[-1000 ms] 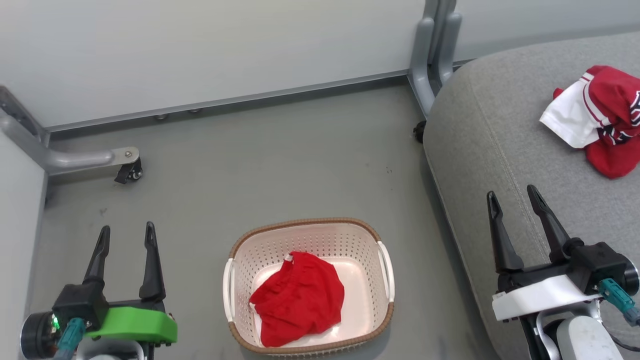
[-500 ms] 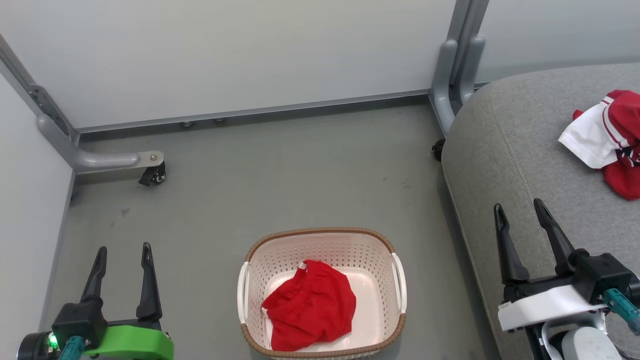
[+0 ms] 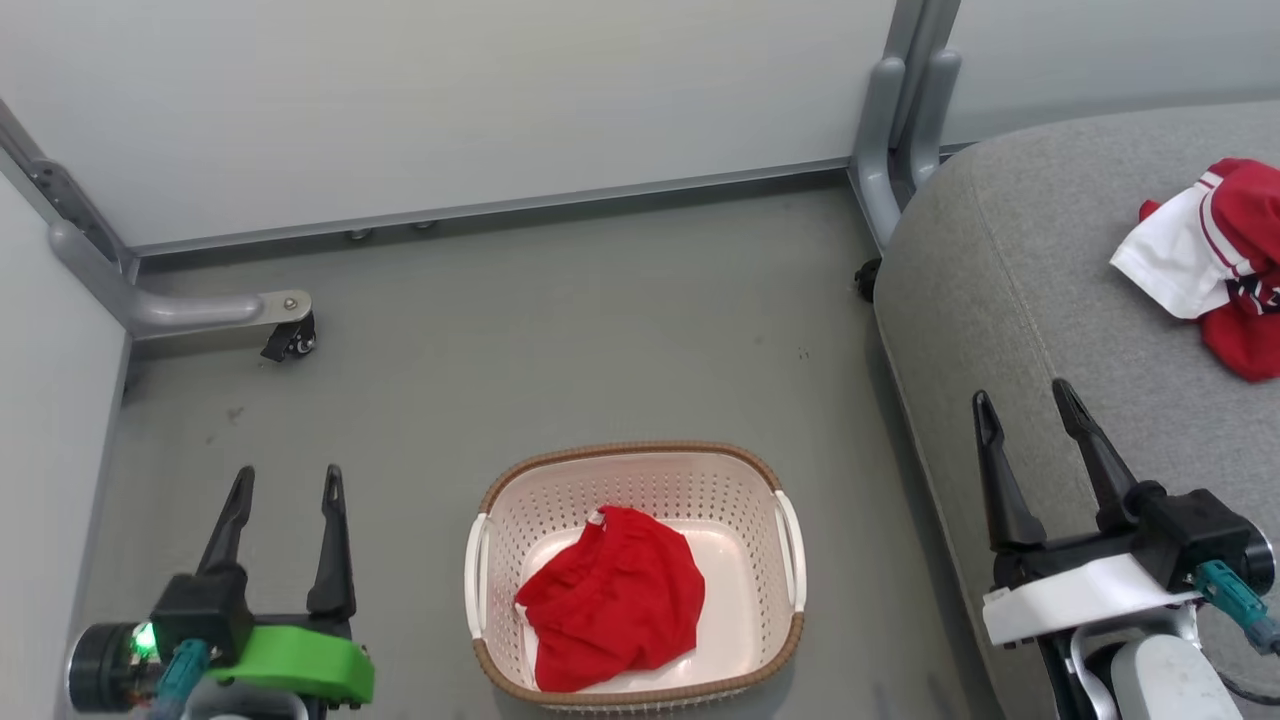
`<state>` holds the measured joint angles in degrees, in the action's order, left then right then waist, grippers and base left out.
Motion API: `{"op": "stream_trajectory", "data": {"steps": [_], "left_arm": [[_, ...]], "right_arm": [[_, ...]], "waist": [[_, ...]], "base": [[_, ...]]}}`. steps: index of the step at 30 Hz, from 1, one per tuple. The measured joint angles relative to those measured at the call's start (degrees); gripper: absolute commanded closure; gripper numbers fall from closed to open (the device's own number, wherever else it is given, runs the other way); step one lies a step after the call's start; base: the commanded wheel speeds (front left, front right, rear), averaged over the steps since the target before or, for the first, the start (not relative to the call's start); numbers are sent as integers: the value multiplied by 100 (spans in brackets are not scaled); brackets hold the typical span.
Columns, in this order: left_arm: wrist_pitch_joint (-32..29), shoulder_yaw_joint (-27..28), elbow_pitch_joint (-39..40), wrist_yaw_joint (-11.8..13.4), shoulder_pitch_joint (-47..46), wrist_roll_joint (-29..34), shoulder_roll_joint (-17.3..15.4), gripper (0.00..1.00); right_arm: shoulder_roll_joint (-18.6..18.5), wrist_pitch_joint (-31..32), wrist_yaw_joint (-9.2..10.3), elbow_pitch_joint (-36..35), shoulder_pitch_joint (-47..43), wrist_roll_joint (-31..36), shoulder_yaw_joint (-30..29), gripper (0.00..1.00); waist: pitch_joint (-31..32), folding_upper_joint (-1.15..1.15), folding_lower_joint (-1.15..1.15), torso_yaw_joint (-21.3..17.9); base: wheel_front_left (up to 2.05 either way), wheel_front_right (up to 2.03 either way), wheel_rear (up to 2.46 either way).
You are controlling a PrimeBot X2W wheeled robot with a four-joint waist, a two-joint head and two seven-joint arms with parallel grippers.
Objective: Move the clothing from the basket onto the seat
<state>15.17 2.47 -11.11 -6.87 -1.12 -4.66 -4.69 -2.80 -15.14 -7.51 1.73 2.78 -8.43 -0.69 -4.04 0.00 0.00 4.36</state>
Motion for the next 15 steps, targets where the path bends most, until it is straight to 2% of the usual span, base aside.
{"op": "stream_trajectory", "data": {"steps": [6, 15], "left_arm": [[0, -684, -472, -45, -769, 65, -261, 0], [-1, -2306, -1635, -53, -2133, -249, -890, 0]], "right_arm": [[-1, 0, 0, -138, 443, 38, 202, 0], [0, 0, 0, -367, 1439, 18, 630, 0]], "waist": [[-323, 0, 0, -124], [-1095, 0, 0, -460]], "base": [[0, 0, 0], [0, 0, 0]]}}
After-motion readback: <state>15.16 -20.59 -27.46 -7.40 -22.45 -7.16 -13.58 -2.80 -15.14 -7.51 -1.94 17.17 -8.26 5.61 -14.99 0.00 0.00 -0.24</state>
